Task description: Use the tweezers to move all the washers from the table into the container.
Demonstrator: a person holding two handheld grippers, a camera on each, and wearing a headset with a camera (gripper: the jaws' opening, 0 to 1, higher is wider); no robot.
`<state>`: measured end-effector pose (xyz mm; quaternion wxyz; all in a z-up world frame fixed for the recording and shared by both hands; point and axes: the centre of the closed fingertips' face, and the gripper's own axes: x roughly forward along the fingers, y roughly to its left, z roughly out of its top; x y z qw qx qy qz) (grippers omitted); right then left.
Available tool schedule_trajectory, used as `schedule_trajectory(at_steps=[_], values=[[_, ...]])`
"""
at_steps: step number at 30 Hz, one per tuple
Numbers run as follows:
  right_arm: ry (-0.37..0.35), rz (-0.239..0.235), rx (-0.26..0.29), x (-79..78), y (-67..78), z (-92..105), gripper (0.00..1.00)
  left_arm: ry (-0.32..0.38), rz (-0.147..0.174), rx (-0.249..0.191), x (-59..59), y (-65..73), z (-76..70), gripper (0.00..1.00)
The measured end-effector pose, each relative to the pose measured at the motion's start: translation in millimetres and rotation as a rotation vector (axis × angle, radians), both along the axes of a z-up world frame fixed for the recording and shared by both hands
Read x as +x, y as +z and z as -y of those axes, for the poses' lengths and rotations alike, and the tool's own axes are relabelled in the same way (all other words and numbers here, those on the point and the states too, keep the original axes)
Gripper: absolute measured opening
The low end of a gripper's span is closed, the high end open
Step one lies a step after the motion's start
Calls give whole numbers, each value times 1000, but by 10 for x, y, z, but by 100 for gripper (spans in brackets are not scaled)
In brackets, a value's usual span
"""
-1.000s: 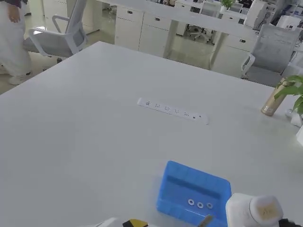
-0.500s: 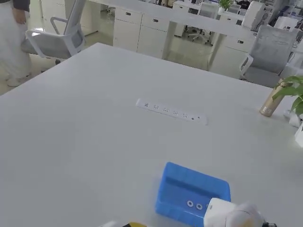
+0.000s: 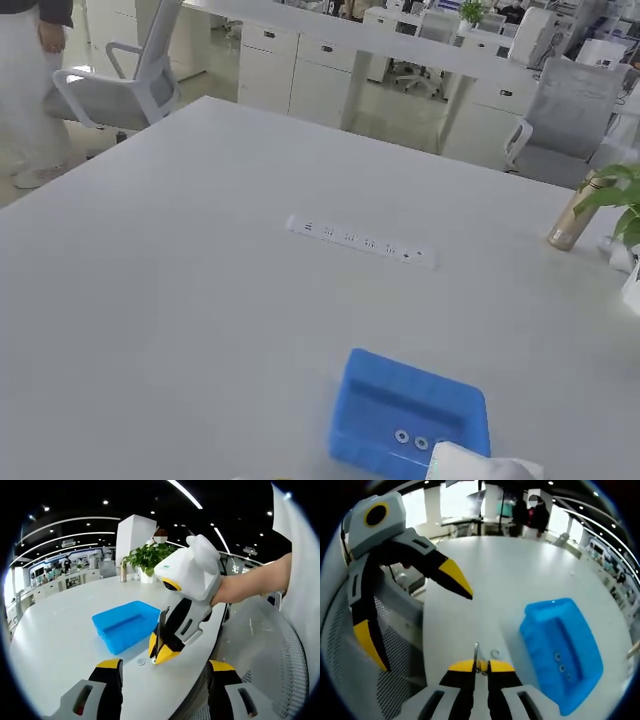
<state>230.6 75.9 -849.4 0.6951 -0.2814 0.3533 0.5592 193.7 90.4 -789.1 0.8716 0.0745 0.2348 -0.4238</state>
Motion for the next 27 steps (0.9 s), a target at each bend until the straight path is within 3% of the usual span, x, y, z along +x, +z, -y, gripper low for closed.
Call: schedule_trajectory(at_steps=[3, 10, 21, 27], values=[[3, -2, 17, -9, 20, -1, 5, 6, 2, -2, 8, 4, -7, 68], [2, 30, 51, 74, 287, 25, 5, 10, 1, -3, 16, 4, -14, 68], [8, 110, 112, 381, 723, -26, 4, 14, 4, -6, 21, 9, -17, 67], [-28, 144, 104, 661, 781, 6, 4, 17, 5, -6, 25, 11, -23, 67]])
